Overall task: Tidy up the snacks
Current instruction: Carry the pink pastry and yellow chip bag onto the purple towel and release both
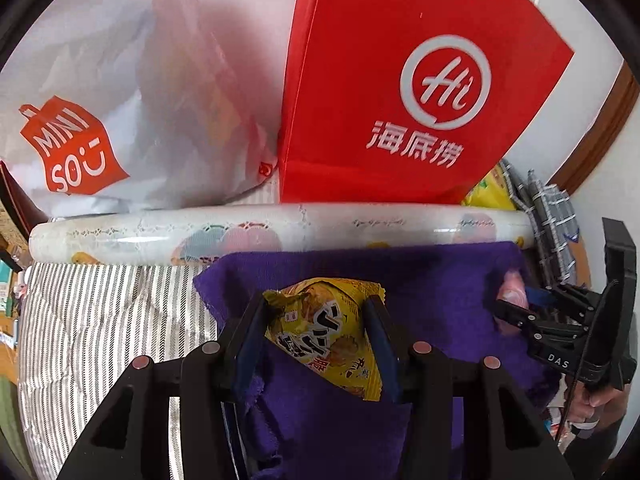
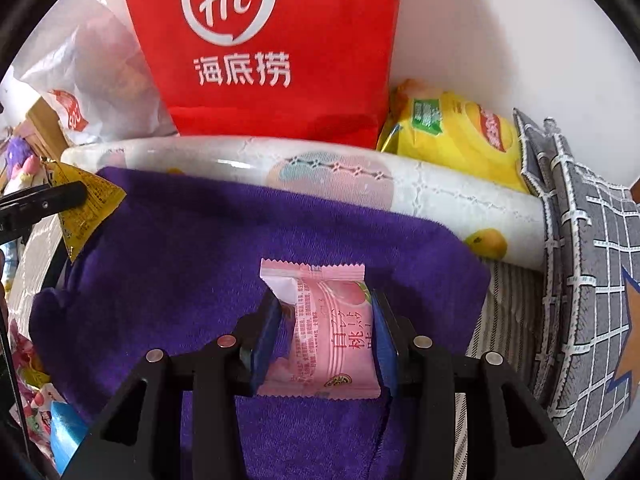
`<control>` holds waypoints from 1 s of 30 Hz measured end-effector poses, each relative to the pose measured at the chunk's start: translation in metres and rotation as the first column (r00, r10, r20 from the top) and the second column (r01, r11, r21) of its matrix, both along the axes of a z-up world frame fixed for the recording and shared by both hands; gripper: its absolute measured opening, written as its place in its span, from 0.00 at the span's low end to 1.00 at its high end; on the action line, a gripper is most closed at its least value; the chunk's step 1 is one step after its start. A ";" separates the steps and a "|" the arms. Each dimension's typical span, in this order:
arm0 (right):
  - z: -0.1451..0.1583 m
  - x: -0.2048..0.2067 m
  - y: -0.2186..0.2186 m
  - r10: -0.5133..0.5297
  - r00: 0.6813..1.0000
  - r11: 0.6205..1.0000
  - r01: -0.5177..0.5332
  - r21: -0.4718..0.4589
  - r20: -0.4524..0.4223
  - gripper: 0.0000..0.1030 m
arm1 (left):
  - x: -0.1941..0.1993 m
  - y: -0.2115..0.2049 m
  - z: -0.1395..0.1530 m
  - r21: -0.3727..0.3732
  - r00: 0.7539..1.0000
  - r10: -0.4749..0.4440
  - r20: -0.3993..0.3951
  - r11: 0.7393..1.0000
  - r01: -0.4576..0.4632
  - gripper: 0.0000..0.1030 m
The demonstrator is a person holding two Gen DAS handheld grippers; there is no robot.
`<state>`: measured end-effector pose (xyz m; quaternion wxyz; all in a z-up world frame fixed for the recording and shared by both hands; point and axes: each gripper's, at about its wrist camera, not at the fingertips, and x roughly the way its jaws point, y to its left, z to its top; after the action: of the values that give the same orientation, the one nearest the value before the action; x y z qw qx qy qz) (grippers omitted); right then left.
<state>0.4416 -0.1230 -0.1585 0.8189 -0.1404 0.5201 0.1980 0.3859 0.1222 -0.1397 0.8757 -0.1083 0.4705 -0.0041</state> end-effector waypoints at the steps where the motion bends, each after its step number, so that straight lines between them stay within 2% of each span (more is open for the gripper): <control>1: -0.002 0.000 0.002 -0.003 1.000 1.000 0.003 -0.013 0.001 0.43 | 0.000 0.000 -0.002 0.003 1.000 0.000 -0.004 1.000 0.000 0.46; 5: -0.002 0.000 0.004 0.002 1.000 1.000 -0.002 -0.018 -0.002 0.43 | 0.003 -0.002 -0.008 -0.003 1.000 0.000 -0.029 1.000 0.000 0.46; 9: 0.006 -0.001 0.001 0.002 1.000 1.000 -0.002 -0.006 0.012 0.53 | 0.004 -0.003 -0.013 -0.030 0.999 -0.015 -0.044 0.999 0.014 0.46; 15: 0.040 -0.006 -0.006 -0.021 0.996 0.998 0.016 0.056 0.087 0.60 | 0.004 -0.007 -0.011 -0.054 0.997 -0.046 -0.055 0.998 0.043 0.47; 21: 0.069 -0.021 -0.016 -0.057 0.986 0.992 0.039 0.118 0.159 0.61 | 0.002 -0.012 -0.006 -0.051 0.997 -0.063 -0.053 0.997 0.060 0.49; 24: 0.075 -0.026 -0.015 -0.051 0.982 0.989 0.023 0.149 0.184 0.61 | 0.002 -0.013 -0.003 -0.043 0.997 -0.061 -0.053 0.997 0.059 0.59; 27: 0.072 -0.020 -0.004 -0.055 0.983 0.991 0.031 0.132 0.178 0.60 | 0.000 -0.015 0.002 -0.018 0.997 -0.053 -0.047 0.998 0.052 0.59; 30: 0.078 -0.027 0.001 -0.062 0.973 0.995 0.042 0.092 0.221 0.59 | -0.004 -0.016 0.011 -0.013 0.998 -0.056 -0.030 0.998 0.056 0.60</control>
<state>0.4147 -0.1225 -0.0805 0.8825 -0.1125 0.4190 0.1817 0.3818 0.1065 -0.1290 0.8674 -0.1003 0.4864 -0.0298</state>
